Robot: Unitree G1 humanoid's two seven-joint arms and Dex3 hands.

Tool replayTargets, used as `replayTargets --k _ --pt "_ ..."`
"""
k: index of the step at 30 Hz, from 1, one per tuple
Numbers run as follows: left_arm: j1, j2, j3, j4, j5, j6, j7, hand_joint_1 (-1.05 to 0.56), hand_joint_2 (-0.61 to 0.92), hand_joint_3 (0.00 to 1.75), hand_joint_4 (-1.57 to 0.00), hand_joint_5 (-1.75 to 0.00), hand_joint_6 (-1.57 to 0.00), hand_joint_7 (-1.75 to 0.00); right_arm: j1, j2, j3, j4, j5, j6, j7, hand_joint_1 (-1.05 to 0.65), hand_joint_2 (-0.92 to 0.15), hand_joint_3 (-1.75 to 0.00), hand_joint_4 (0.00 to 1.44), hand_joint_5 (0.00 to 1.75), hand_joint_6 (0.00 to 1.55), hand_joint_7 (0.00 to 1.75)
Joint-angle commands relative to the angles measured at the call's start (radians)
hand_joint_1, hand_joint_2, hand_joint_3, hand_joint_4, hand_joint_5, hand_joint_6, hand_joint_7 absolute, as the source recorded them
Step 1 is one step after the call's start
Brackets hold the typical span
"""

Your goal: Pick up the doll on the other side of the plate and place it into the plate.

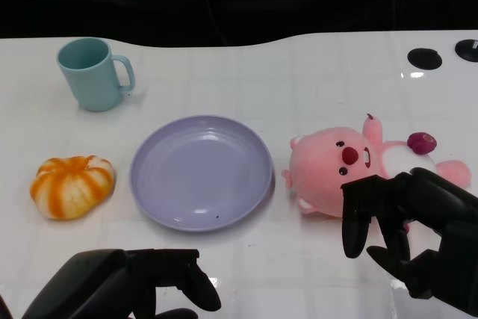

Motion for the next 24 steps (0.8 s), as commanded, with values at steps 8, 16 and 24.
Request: replayTargets --k 8,16,24 --pt "-0.005 0.01 0.005 -0.01 -0.01 0.009 -0.015 -0.2 0.92 0.38 -0.61 -1.69 -0.74 -0.85 -0.009 -0.013 -0.004 -0.012 -0.002 0.014 0.002 -0.02 -0.36 -1.3 0.84 1.75 0.76 1.39" --pt "-0.004 0.009 0.005 -0.009 -0.01 0.01 -0.014 -0.21 0.92 0.37 -0.62 -1.68 -0.74 -0.85 -0.01 -0.013 -0.005 -0.004 -0.008 0.0 -0.007 -0.02 -0.34 -1.31 0.84 1.75 0.78 1.35" --pt "-0.002 0.011 0.009 -0.007 -0.012 0.006 -0.013 -0.21 0.92 0.37 -0.62 -1.68 -0.74 -0.85 -0.019 0.006 -0.027 -0.01 -0.001 0.031 -0.034 0.0 -0.41 -1.18 0.73 1.61 0.78 1.04"
